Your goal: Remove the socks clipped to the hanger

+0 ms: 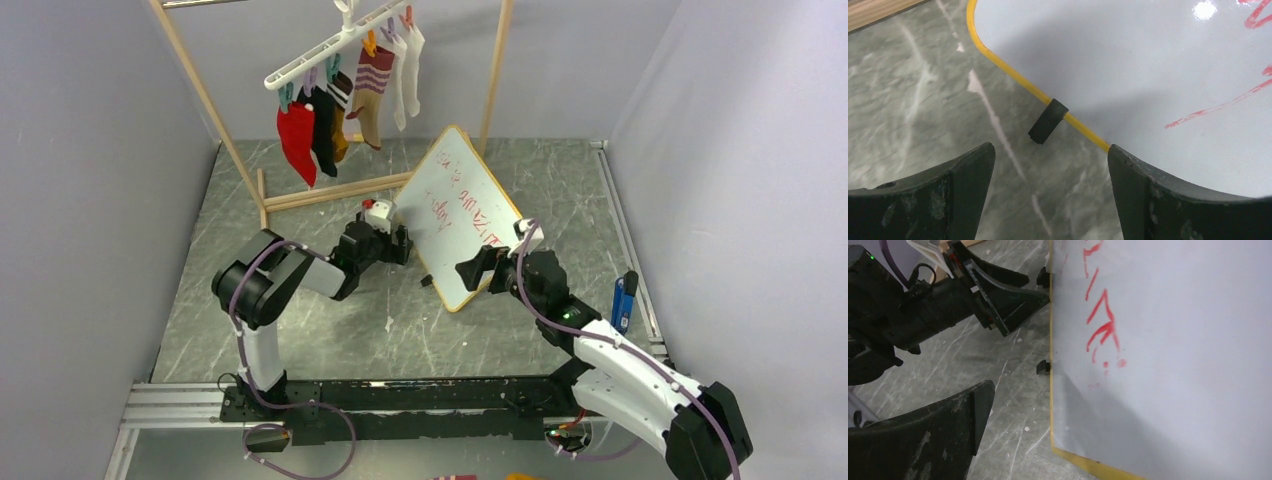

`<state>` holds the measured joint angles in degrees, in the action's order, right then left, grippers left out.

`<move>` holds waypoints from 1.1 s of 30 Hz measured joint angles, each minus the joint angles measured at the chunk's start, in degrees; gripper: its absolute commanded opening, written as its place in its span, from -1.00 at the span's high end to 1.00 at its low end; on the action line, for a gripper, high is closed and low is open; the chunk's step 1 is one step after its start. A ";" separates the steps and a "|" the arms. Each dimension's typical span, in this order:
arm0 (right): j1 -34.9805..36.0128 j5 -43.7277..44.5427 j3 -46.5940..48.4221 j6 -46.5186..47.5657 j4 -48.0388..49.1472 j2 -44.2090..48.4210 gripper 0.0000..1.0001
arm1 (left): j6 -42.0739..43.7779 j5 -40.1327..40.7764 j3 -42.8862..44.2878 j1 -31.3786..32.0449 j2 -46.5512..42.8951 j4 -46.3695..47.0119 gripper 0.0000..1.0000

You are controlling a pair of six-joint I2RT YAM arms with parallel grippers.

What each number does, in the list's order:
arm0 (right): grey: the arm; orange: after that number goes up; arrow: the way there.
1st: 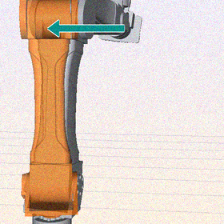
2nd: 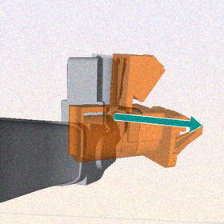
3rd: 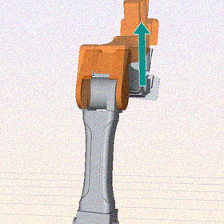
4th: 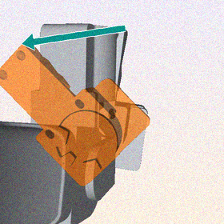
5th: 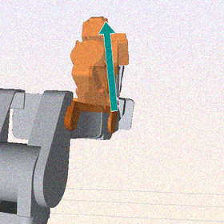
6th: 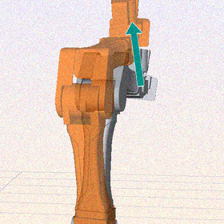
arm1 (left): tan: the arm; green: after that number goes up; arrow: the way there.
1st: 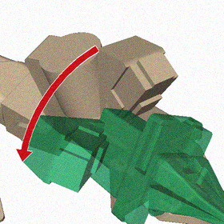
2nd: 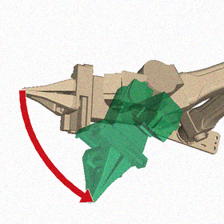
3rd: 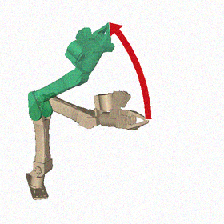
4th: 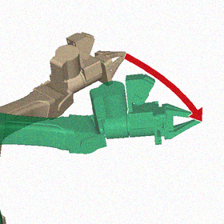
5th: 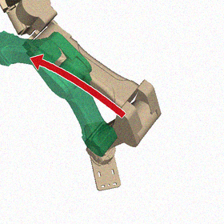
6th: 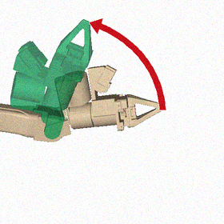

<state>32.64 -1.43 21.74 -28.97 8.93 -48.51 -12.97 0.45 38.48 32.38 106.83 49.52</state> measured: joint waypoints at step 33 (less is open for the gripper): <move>0.39 26.47 -2.54 -11.85 -30.49 31.15 -1.00 | 1.29 -7.28 27.21 13.88 19.45 -4.59 -0.75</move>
<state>33.04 25.04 19.20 -40.82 -21.56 -17.37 -11.68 -6.83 65.69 46.26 126.28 44.93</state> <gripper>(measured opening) 0.997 0.873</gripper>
